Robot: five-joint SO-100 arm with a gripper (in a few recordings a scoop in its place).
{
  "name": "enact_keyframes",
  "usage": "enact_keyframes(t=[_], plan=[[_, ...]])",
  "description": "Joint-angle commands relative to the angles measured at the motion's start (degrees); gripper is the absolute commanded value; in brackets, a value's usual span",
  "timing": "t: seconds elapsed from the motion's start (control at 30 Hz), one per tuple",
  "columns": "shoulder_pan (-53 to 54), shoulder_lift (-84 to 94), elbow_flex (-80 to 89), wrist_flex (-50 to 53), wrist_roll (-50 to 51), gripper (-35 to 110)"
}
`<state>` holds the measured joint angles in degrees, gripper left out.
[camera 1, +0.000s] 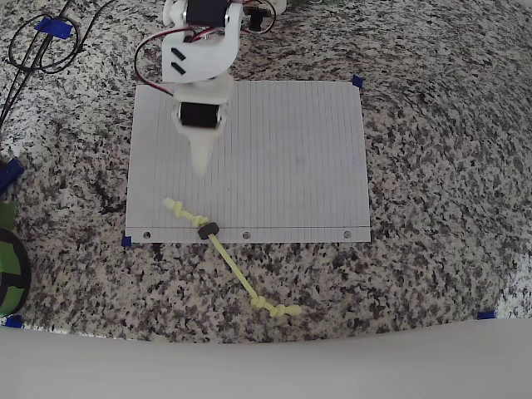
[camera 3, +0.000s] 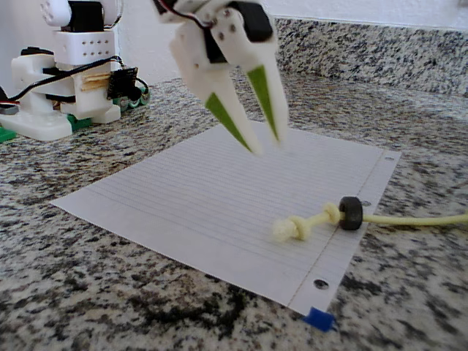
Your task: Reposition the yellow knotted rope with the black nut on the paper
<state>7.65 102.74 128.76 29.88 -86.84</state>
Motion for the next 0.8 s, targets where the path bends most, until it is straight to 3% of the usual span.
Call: enact_keyframes(t=[0.0,0.37,0.77], plan=[[0.8,-3.9,-6.3,1.2,-0.7,25],[1.8,-15.9,-20.5,5.2,-3.1,25],[4.6,-23.3,-31.8,15.2,-12.6,26]])
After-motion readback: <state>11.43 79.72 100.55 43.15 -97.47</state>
